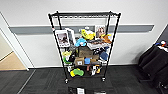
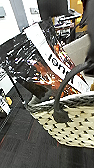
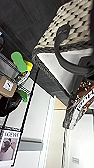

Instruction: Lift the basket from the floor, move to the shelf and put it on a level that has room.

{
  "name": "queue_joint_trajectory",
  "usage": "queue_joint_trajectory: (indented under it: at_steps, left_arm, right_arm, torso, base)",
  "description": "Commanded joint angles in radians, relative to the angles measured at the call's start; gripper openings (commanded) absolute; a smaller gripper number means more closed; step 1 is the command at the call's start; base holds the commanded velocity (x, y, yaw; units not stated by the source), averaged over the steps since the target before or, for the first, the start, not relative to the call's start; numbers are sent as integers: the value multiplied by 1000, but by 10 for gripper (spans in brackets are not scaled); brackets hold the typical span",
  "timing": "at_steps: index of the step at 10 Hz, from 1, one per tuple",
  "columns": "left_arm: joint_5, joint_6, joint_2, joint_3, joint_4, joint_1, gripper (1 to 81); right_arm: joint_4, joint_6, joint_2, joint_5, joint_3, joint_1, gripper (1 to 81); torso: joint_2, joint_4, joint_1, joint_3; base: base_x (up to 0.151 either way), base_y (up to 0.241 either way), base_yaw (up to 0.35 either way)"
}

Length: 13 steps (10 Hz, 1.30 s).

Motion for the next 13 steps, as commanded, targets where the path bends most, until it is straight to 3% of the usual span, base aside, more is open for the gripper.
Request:
queue_joint_trajectory:
  at_steps: [1,2,3,6,7,9,13]
  left_arm:
    - [10,3,-47,73,25,-106,10]
    - [11,5,-50,75,26,-95,10]
    - [10,5,-42,72,32,-84,10]
    - [11,5,-42,86,37,-78,10]
    - [11,5,-44,93,38,-70,10]
    - [10,5,-44,93,43,-63,10]
    - [11,5,-50,92,43,-55,10]
  right_arm:
    - [-44,5,-33,-10,69,91,10]
    - [-44,5,-31,-10,70,84,10]
    - [-49,5,-30,-10,69,77,10]
    - [-60,5,-30,-7,78,65,10]
    - [-61,5,-31,-6,81,61,10]
    - [-63,5,-30,5,81,56,10]
    - [-64,5,-31,7,81,45,10]
  torso:
    - [96,0,-62,60]
    - [131,0,-85,69]
    - [163,0,-105,34]
    - [254,0,-166,50]
    - [387,0,-251,50]
    - [259,0,-170,71]
    - [310,0,-201,165]
  base:
    - [0,0,0]
    - [0,0,0]
    - [0,0,0]
    - [0,0,0]
    - [0,0,0]
    - [0,0,0]
    - [0,0,0]
